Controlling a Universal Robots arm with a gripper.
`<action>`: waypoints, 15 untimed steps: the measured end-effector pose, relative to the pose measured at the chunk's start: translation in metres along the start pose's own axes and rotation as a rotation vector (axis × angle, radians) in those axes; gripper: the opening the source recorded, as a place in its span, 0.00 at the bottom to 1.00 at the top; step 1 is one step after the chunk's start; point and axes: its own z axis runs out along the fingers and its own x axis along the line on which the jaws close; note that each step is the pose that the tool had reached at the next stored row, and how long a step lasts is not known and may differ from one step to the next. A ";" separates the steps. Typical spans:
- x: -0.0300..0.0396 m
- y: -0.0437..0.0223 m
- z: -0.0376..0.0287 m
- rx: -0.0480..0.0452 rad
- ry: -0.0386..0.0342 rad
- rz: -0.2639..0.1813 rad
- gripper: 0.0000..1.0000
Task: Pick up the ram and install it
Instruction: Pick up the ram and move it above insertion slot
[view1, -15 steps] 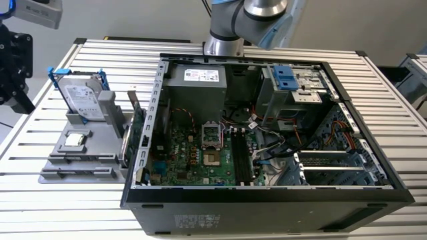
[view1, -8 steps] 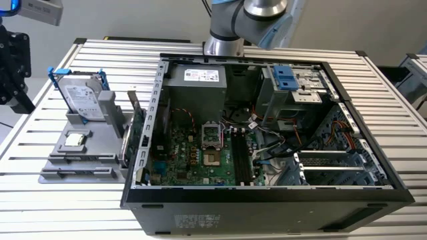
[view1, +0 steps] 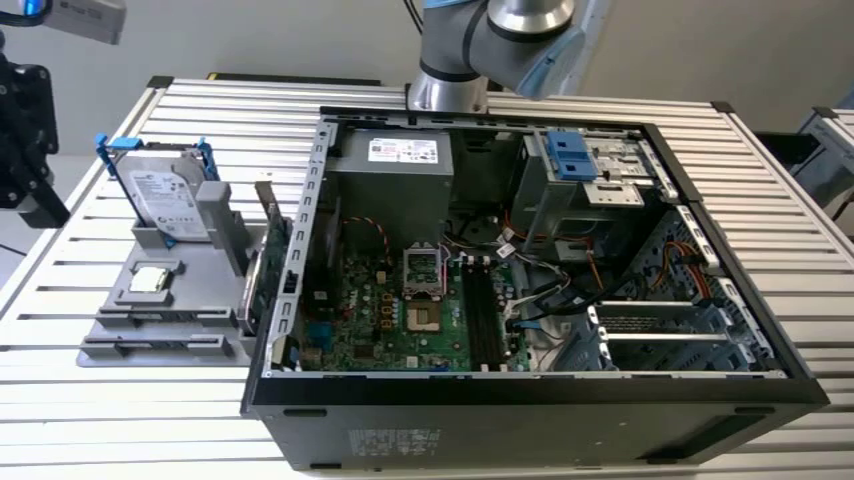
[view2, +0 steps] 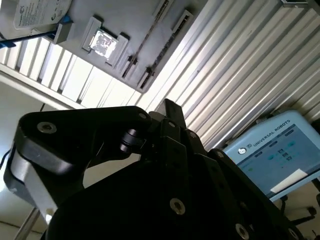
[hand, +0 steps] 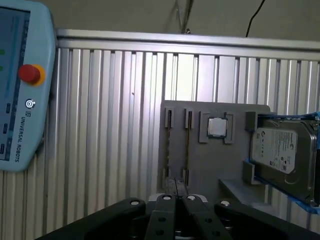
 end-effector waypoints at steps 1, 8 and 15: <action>0.0000 0.0000 0.0000 0.0000 0.0003 -0.011 0.00; 0.0000 0.0001 0.0000 -0.0002 0.0024 -0.066 0.00; 0.0000 0.0001 0.0000 -0.0002 0.0026 -0.071 0.00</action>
